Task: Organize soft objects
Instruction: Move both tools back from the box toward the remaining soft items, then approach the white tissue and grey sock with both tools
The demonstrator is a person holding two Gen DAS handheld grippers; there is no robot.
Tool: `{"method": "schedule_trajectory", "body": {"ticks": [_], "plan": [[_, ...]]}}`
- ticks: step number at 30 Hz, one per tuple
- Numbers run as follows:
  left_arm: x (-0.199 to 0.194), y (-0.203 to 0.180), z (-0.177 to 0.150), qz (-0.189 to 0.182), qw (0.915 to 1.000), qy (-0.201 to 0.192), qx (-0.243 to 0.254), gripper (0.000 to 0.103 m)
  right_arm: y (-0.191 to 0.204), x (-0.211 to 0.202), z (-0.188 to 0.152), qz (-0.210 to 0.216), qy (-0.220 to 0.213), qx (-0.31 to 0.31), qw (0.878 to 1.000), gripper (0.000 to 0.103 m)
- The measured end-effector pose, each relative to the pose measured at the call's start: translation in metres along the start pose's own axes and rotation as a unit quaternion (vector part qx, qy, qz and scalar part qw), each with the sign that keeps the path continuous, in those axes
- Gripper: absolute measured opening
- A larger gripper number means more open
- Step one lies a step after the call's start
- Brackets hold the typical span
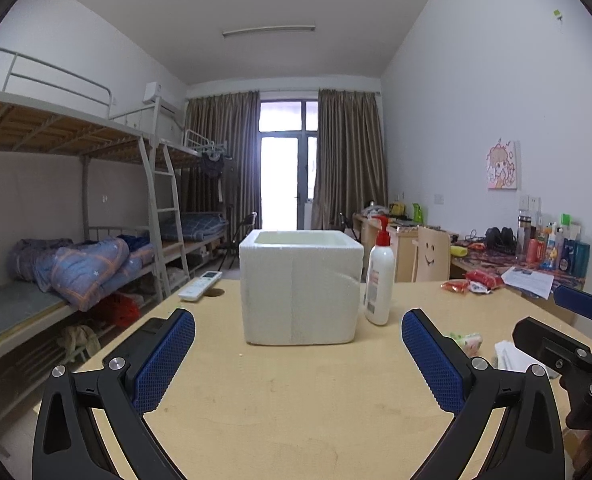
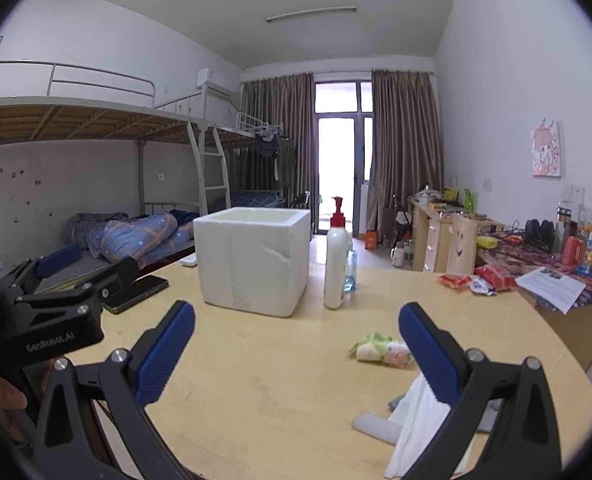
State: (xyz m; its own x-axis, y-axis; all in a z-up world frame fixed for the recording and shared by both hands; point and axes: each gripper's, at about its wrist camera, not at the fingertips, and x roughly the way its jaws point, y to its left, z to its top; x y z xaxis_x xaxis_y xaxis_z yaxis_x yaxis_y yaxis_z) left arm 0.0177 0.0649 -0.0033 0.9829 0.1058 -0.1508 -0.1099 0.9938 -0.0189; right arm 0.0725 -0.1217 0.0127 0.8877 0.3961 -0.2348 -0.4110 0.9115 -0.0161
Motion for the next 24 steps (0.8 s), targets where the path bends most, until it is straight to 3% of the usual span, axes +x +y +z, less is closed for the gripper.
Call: {"method": "schedule_trajectory", "body": {"ticks": [10,24], "plan": [[0.003,-0.002,-0.001,-0.011,0.9999,0.01,-0.004,0.103,-0.004,-0.003,-0.004,-0.01,0.007,0.01,1.0,0.103],[0.015,-0.051,-0.006,-0.096,0.9946,0.034,0.015,0.103,-0.043,-0.037,-0.012,-0.083,0.015,0.04,0.996,0.103]]}}
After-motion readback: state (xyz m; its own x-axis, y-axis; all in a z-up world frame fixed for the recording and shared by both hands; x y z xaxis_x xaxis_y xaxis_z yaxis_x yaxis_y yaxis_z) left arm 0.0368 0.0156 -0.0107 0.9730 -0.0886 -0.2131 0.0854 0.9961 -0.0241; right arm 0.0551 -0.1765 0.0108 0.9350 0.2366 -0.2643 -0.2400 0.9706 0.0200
